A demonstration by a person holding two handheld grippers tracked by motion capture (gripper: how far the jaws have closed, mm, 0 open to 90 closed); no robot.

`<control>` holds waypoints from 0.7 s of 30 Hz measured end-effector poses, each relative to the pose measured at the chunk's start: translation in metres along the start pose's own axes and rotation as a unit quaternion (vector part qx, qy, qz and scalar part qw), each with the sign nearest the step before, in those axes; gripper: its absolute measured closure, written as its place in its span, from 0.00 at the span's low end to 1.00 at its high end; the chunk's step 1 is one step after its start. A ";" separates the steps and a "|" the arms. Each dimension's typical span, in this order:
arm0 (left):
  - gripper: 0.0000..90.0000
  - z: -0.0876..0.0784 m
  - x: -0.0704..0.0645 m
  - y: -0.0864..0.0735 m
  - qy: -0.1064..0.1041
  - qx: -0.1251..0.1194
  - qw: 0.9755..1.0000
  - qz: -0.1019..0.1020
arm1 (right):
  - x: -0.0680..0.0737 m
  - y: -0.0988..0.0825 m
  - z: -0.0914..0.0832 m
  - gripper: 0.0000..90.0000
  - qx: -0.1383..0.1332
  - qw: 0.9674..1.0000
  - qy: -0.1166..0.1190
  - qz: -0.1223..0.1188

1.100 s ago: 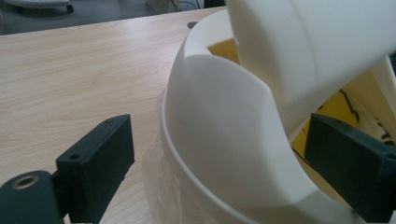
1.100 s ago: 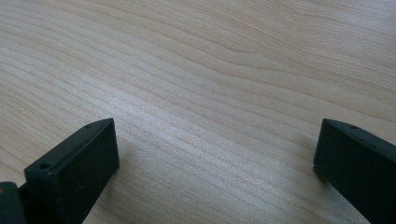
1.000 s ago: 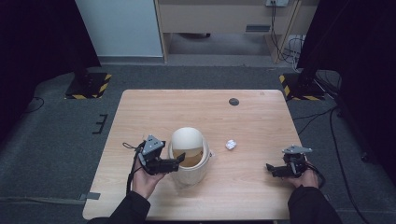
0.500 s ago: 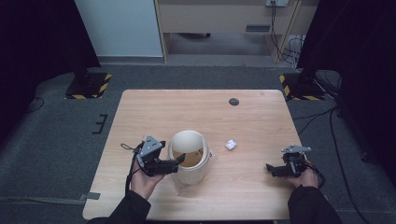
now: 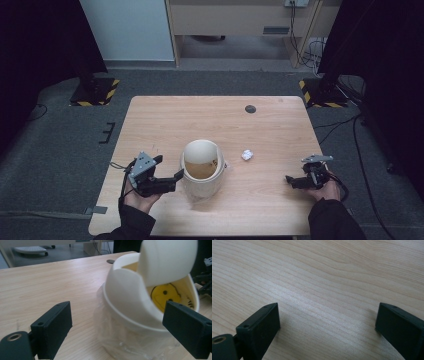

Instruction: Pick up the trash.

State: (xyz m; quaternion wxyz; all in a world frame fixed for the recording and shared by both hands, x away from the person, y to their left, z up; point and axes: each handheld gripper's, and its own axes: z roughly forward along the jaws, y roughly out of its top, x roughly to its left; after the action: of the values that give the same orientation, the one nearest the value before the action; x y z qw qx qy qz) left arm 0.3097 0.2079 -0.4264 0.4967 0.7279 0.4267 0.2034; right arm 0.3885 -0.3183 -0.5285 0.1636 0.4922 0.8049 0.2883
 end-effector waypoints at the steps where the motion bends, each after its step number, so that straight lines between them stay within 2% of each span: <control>1: 0.09 -0.002 0.004 -0.003 0.006 0.002 1.000 -0.005 | 0.000 0.001 -0.001 0.07 0.004 1.000 0.001 0.001; 6: 0.09 -0.003 0.024 -0.018 0.041 0.029 0.999 -0.013 | -0.002 0.003 -0.006 0.09 -0.011 1.000 0.005 0.013; 9: 0.09 -0.002 0.032 -0.023 0.049 0.036 0.998 -0.020 | -0.002 0.005 -0.009 0.09 -0.024 1.000 0.004 0.014; 11: 0.09 0.003 0.043 -0.029 0.061 0.050 0.997 -0.025 | -0.002 0.006 -0.011 0.08 -0.028 0.999 0.004 0.020; 15: 0.11 0.011 0.055 -0.038 0.069 0.078 0.994 -0.017 | 0.000 0.010 -0.014 0.09 -0.040 0.999 0.008 0.020; 18: 0.11 0.018 0.063 -0.044 0.073 0.100 0.992 -0.018 | 0.002 0.013 -0.018 0.10 -0.056 0.998 0.012 0.019; 21: 0.11 0.023 0.067 -0.048 0.070 0.111 0.991 -0.022 | 0.004 0.016 -0.020 0.10 -0.063 0.998 0.013 0.014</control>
State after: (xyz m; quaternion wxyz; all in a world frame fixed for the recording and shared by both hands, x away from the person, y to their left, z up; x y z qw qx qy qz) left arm 0.3431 0.2569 -0.4872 0.3866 0.7529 0.4960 0.1942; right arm 0.3867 -0.3154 -0.5030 0.1796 0.4888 0.7800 0.3469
